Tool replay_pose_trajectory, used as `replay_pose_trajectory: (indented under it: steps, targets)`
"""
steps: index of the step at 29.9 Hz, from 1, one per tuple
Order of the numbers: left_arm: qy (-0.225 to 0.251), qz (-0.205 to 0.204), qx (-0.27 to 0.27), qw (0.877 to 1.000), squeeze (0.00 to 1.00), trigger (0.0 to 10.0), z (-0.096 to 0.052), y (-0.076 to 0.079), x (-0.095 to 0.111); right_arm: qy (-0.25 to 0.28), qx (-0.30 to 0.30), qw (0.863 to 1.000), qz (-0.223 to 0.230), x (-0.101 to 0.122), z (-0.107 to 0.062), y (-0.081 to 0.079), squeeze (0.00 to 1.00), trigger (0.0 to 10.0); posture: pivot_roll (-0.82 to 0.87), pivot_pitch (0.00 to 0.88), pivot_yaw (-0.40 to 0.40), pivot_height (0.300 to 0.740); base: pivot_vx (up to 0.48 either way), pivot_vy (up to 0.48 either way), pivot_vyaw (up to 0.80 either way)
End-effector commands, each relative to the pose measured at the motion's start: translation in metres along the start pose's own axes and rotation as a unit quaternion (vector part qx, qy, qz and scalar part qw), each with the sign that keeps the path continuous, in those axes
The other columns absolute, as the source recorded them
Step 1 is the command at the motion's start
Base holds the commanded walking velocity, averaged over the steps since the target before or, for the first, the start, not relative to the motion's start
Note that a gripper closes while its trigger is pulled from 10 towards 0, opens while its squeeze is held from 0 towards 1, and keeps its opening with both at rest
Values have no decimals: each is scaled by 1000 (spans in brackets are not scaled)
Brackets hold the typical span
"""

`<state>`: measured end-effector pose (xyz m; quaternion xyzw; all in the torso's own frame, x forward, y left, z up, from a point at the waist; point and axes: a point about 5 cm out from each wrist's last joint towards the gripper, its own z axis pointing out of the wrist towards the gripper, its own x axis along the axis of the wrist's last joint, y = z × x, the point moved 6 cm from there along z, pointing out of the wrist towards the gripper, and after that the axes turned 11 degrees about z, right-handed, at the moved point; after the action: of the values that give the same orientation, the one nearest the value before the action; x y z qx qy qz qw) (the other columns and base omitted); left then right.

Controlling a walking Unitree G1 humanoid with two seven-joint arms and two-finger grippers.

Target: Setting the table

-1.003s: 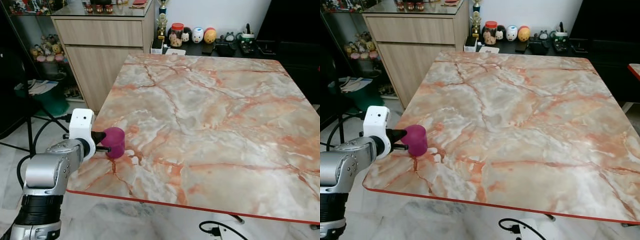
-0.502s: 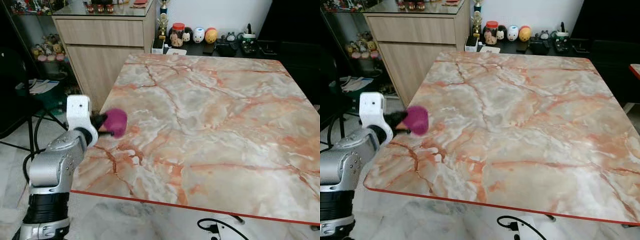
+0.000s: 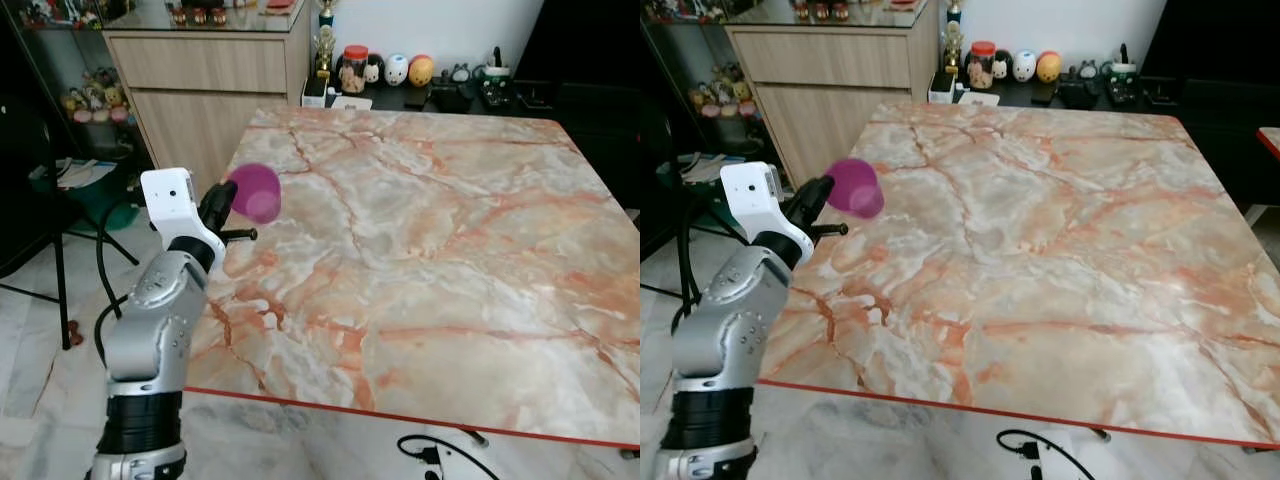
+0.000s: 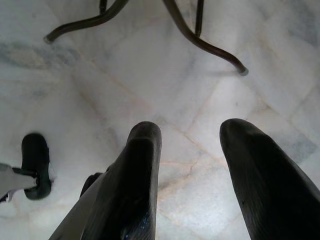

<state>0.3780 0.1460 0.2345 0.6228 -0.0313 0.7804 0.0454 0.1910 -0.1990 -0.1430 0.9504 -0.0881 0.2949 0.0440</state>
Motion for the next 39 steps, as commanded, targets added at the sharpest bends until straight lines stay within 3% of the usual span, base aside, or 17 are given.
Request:
replay_pose_trajectory:
  steps: [1, 10, 19, 39]
  targets:
    - [14, 11, 10, 1000, 0, 10000, 1, -2, 2, -2, -8, 1000, 12, -2, -1, 7, 0, 10000, 39, 0, -8, 740, 0, 0, 0]
    - [48, 35, 24, 998, 0, 10000, -1, -4, 0, -24, -21, 999, 13, -22, -6, 26, 0, 10000, 37, 0, -11, 740, 0, 0, 0]
    - [62, 53, 29, 996, 0, 10000, 0, -4, -1, -35, -18, 999, 12, -32, -8, 24, 0, 10000, 32, 0, -11, 740, 0, -117, 0]
    - [69, 65, 40, 995, 0, 10000, 5, -11, 2, -30, -19, 999, 27, -23, -5, 20, 0, 10000, 24, 0, -11, 740, 0, -322, 0]
